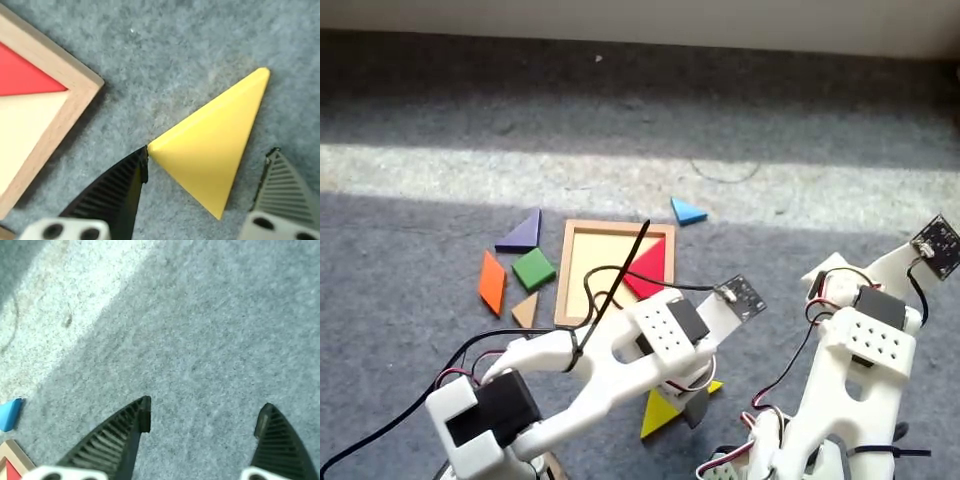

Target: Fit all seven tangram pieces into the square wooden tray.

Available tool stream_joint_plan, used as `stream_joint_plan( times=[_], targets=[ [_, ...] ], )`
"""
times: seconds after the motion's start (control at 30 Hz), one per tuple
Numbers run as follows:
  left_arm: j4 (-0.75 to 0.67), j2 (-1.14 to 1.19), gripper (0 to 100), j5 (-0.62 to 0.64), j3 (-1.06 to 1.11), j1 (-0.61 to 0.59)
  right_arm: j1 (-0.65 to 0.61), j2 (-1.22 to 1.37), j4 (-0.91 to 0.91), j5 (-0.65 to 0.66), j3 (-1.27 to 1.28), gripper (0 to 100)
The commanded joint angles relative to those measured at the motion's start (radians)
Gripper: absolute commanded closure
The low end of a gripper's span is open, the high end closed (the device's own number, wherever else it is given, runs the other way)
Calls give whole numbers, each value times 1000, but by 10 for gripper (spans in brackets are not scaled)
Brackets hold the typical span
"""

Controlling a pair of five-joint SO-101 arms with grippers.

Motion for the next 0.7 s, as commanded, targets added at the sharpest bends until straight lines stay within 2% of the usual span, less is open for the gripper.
stream_joint_plan(
  times=[0.0,0.67],
  targets=[
    [-15,-2,646,12,-38,12,10,-25,-16,-2,-10,677],
    [-23,18,678,12,-35,19,10,-25,-16,-2,-10,676]
  ],
)
